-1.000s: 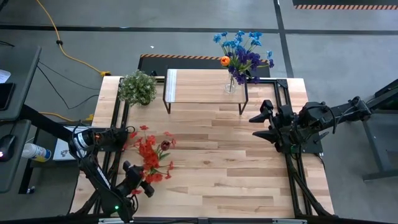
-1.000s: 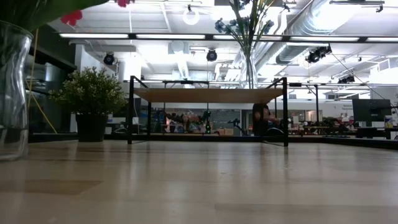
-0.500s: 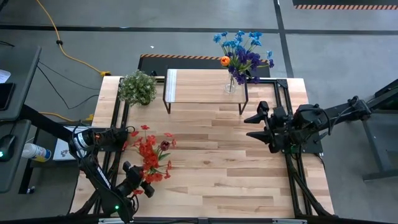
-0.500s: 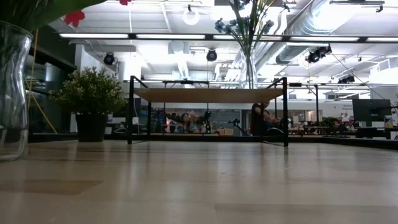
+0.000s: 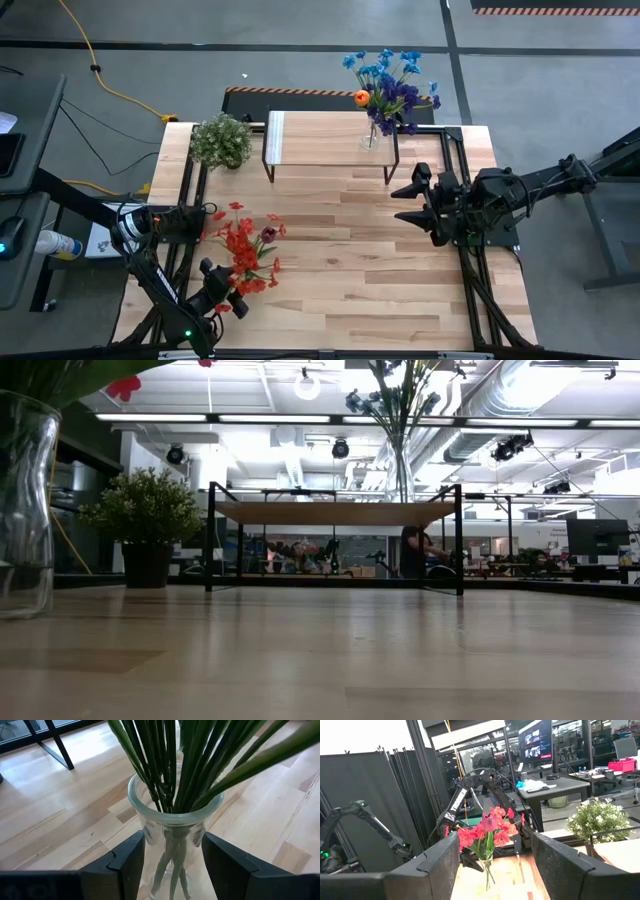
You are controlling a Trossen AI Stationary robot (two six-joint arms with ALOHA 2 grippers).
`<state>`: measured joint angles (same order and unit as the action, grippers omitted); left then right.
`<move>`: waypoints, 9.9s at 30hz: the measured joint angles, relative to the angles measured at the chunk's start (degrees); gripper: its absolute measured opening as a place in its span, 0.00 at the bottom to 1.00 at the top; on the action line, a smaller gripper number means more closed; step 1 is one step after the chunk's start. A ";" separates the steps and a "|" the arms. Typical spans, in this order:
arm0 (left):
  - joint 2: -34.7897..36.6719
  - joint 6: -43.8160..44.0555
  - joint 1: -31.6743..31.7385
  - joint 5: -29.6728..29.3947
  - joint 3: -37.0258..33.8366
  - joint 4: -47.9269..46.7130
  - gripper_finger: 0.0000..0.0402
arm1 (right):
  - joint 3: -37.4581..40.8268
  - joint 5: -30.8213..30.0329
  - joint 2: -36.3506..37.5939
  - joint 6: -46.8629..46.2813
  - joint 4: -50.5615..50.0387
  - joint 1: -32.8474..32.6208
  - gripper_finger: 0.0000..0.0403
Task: Pick and place flowers into a vace then onto a shelf
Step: Put the transparent vase with flowers on the shelf
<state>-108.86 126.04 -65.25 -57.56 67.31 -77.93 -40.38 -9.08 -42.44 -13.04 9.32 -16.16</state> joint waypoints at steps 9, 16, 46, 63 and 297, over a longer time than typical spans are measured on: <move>0.00 -0.46 0.00 -1.79 0.00 0.00 0.67 | 0.00 0.02 0.00 0.00 0.00 0.00 0.59; 0.00 -0.46 0.00 -1.95 0.00 -0.05 0.87 | 0.00 0.02 0.00 0.00 0.00 0.00 0.59; 0.00 -2.76 4.91 -4.50 0.00 0.04 0.96 | 0.00 0.02 0.00 0.00 -0.01 0.00 0.59; 0.00 -3.23 5.25 -0.13 0.00 0.49 0.95 | 0.00 0.02 0.00 0.22 0.00 0.00 0.59; 18.75 -100.13 80.61 7.08 3.17 64.42 0.64 | -0.07 -1.25 33.22 -7.72 -24.70 0.02 0.59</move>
<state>-90.11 25.91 15.35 -50.48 70.48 -13.51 -40.45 -10.33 -9.21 -20.75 -15.38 -16.14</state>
